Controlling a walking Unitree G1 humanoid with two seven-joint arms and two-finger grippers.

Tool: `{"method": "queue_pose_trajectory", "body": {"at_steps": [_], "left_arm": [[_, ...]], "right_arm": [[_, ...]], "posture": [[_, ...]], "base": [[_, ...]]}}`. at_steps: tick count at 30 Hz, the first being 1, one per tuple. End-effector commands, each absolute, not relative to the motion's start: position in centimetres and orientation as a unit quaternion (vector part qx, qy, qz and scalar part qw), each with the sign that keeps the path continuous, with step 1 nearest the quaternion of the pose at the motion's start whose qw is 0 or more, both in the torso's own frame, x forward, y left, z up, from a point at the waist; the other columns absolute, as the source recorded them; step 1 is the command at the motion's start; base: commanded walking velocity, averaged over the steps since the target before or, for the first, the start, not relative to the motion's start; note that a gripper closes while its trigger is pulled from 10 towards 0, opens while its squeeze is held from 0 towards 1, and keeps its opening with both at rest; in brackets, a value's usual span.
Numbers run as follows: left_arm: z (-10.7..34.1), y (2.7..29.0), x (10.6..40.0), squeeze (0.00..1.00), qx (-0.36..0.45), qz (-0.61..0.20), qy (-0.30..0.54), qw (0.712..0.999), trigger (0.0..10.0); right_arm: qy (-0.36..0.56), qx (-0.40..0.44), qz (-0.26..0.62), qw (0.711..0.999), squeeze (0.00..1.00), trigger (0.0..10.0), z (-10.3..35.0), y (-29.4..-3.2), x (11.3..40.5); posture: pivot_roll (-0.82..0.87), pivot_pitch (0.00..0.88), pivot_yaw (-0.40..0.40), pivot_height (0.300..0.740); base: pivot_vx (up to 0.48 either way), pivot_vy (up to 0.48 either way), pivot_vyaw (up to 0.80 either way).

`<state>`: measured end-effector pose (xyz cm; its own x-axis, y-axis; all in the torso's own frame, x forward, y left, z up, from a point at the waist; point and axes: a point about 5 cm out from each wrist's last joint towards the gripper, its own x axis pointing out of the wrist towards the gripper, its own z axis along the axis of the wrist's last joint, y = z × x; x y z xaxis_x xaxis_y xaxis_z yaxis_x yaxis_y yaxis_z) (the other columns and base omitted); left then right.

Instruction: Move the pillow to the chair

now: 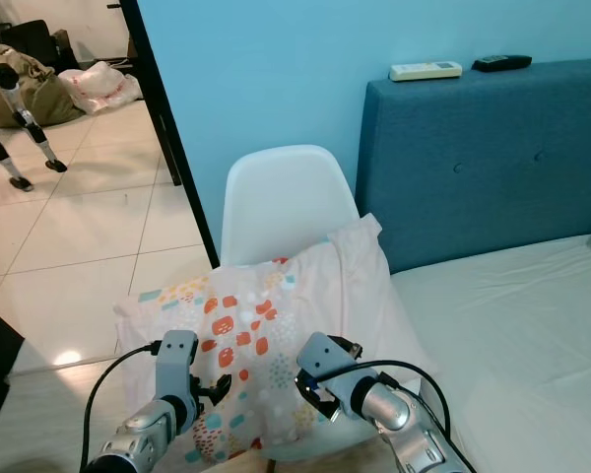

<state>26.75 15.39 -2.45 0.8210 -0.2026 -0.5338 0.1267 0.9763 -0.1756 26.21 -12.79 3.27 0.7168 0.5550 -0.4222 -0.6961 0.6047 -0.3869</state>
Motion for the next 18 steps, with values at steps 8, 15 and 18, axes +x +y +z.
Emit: {"method": "queue_pose_trajectory", "body": {"at_steps": [8, 15, 18], "left_arm": [[-3.15, 15.5, 25.94, 0.0, -0.058, -0.093, 0.303, 0.947, 10.0], [-3.12, 15.21, 26.02, 0.0, -0.061, -0.094, 0.303, 0.946, 10.0], [-3.13, 15.05, 26.02, 0.0, -0.063, -0.095, 0.303, 0.946, 10.0]], "right_arm": [[0.13, -0.267, 0.358, 0.885, 0.0, 10.0, 2.96, -12.47, 25.75], [0.131, -0.268, 0.357, 0.885, 0.0, 10.0, 3.02, -12.74, 25.86], [0.131, -0.268, 0.356, 0.885, 0.0, 10.0, 3.01, -12.9, 25.85]], "posture": [[-0.06, 0.03, 0.054, 0.74], [-0.07, 0.026, 0.052, 0.74], [-0.06, 0.025, 0.048, 0.74]], "base": [[0.0, 0.0, 0.0], [0.0, 0.0, 0.0], [0.0, 0.0, 0.0]]}}
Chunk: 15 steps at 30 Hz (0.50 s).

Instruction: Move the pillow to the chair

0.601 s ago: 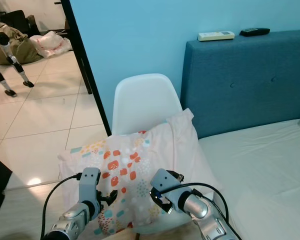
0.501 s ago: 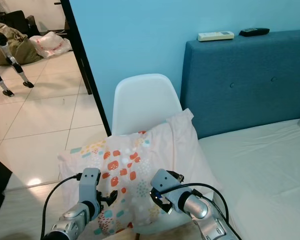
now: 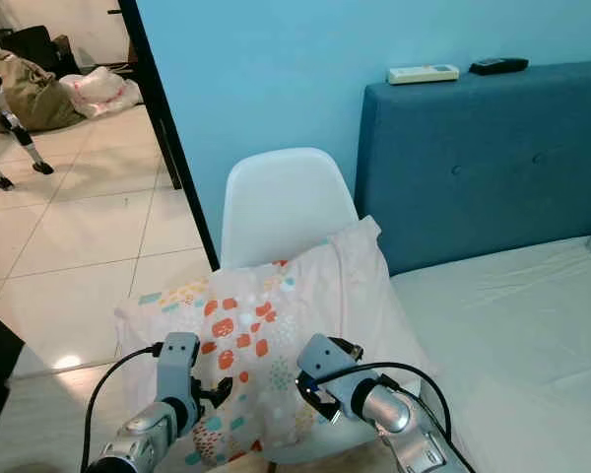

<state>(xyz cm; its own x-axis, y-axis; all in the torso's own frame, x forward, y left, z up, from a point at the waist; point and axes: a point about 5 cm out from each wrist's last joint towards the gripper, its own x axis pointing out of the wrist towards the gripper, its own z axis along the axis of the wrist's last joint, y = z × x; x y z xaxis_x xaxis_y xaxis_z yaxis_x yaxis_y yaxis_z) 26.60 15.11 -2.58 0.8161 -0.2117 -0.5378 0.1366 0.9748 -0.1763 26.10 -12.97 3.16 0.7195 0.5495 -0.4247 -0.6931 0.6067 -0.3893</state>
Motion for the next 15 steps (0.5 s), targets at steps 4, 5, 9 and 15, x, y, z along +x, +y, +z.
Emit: {"method": "queue_pose_trajectory", "body": {"at_steps": [4, 5, 9, 15], "left_arm": [[-3.15, 14.97, 25.97, 0.0, -0.065, -0.093, 0.302, 0.947, 10.0], [-3.15, 14.97, 25.96, 0.0, -0.065, -0.093, 0.302, 0.947, 10.0], [-3.16, 15.01, 25.93, 0.0, -0.065, -0.093, 0.301, 0.947, 10.0], [-3.2, 15.37, 25.81, 0.0, -0.061, -0.096, 0.303, 0.946, 10.0]], "right_arm": [[0.132, -0.268, 0.356, 0.885, 0.0, 10.0, 2.96, -12.99, 25.79], [0.131, -0.268, 0.356, 0.885, 0.0, 10.0, 2.96, -12.99, 25.78], [0.13, -0.268, 0.357, 0.886, 0.0, 10.0, 3.0, -12.97, 25.73], [0.128, -0.266, 0.357, 0.886, 0.0, 10.0, 3.03, -12.62, 25.55]], "posture": [[-0.06, 0.024, 0.048, 0.74], [-0.06, 0.028, 0.048, 0.74], [-0.05, 0.03, 0.05, 0.74], [-0.05, 0.043, 0.055, 0.74]], "base": [[0.0, 0.0, 0.0], [0.0, 0.0, 0.0], [0.0, 0.0, 0.0], [0.0, 0.0, 0.0]]}}
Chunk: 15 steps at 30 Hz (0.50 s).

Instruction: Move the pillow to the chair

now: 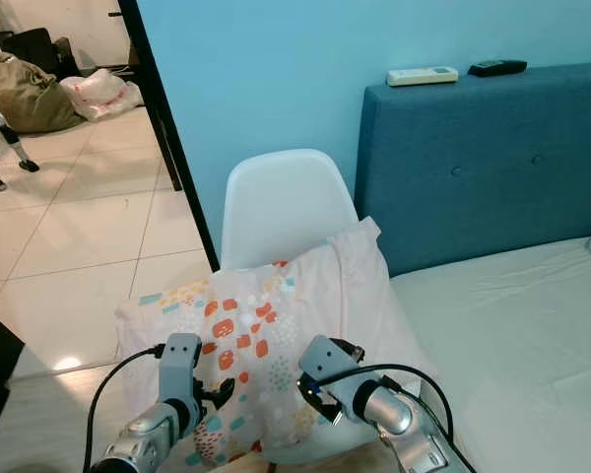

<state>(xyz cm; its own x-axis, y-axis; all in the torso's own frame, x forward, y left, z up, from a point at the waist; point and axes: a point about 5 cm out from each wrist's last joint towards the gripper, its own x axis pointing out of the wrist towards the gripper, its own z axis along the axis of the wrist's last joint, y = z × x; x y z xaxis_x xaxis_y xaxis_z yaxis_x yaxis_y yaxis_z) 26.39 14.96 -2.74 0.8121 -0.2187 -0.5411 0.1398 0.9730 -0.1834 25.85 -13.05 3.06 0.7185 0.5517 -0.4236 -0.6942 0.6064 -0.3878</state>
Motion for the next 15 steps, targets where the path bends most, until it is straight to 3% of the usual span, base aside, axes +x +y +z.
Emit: {"method": "queue_pose_trajectory", "body": {"at_steps": [1, 15], "left_arm": [[-3.21, 15.48, 25.78, 0.0, -0.06, -0.096, 0.303, 0.946, 10.0], [-3.23, 15.52, 25.72, 0.0, -0.066, -0.087, 0.3, 0.948, 10.0]], "right_arm": [[0.127, -0.266, 0.358, 0.886, 0.0, 10.0, 3.02, -12.52, 25.52], [0.122, -0.263, 0.371, 0.882, 0.0, 10.0, 3.18, -12.3, 25.27]], "posture": [[-0.05, 0.049, 0.059, 0.74], [-0.07, 0.056, 0.016, 0.74]], "base": [[0.0, 0.0, 0.0], [0.0, 0.0, 0.0]]}}
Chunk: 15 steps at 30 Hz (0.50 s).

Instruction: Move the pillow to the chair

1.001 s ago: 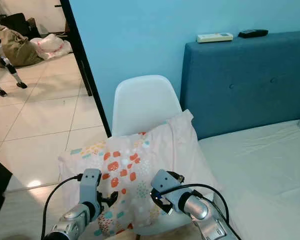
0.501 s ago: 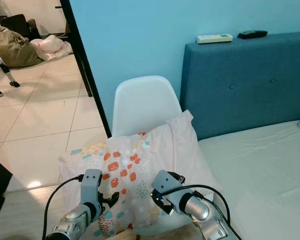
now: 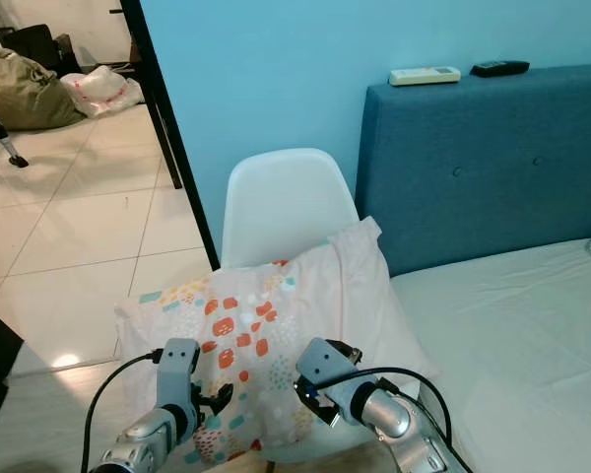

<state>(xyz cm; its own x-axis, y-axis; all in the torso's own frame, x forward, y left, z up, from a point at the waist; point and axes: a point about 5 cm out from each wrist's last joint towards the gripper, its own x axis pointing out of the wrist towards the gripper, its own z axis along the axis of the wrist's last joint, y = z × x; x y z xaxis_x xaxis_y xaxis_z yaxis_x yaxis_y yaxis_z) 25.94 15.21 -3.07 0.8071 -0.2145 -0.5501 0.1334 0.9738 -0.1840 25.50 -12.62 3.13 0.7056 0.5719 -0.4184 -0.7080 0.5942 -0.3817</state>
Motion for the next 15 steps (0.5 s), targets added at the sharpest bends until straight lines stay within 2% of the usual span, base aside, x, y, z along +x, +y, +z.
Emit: {"method": "queue_pose_trajectory", "body": {"at_steps": [1, 3, 11, 15], "left_arm": [[-3.2, 15.5, 25.7, 0.0, -0.069, -0.087, 0.301, 0.947, 10.0], [-3.1, 15.2, 26.0, 0.0, -0.066, -0.097, 0.299, 0.947, 10.0], [-2.9, 14.7, 26.3, 0.0, -0.078, -0.091, 0.294, 0.948, 10.0], [-2.7, 14.6, 26.5, 0.0, -0.082, -0.091, 0.286, 0.95, 10.0]], "right_arm": [[0.121, -0.26, 0.367, 0.885, 0.0, 10.0, 3.2, -12.3, 25.3], [0.1, -0.261, 0.344, 0.896, 0.0, 10.0, 3.6, -12.9, 25.5], [0.055, -0.285, 0.339, 0.895, 0.0, 10.0, 4.3, -13.3, 25.7], [0.016, -0.276, 0.29, 0.916, 0.0, 10.0, 5.2, -14.3, 26.3]], "posture": [[-0.07, 0.056, 0.016, 0.74], [-0.07, 0.05, 0.011, 0.74], [-0.08, 0.038, -0.003, 0.74], [-0.08, 0.015, -0.019, 0.74]], "base": [[0.0, 0.0, 0.0], [0.0, 0.0, 0.0], [0.0, 0.0, 0.0], [0.0, 0.0, 0.0]]}}
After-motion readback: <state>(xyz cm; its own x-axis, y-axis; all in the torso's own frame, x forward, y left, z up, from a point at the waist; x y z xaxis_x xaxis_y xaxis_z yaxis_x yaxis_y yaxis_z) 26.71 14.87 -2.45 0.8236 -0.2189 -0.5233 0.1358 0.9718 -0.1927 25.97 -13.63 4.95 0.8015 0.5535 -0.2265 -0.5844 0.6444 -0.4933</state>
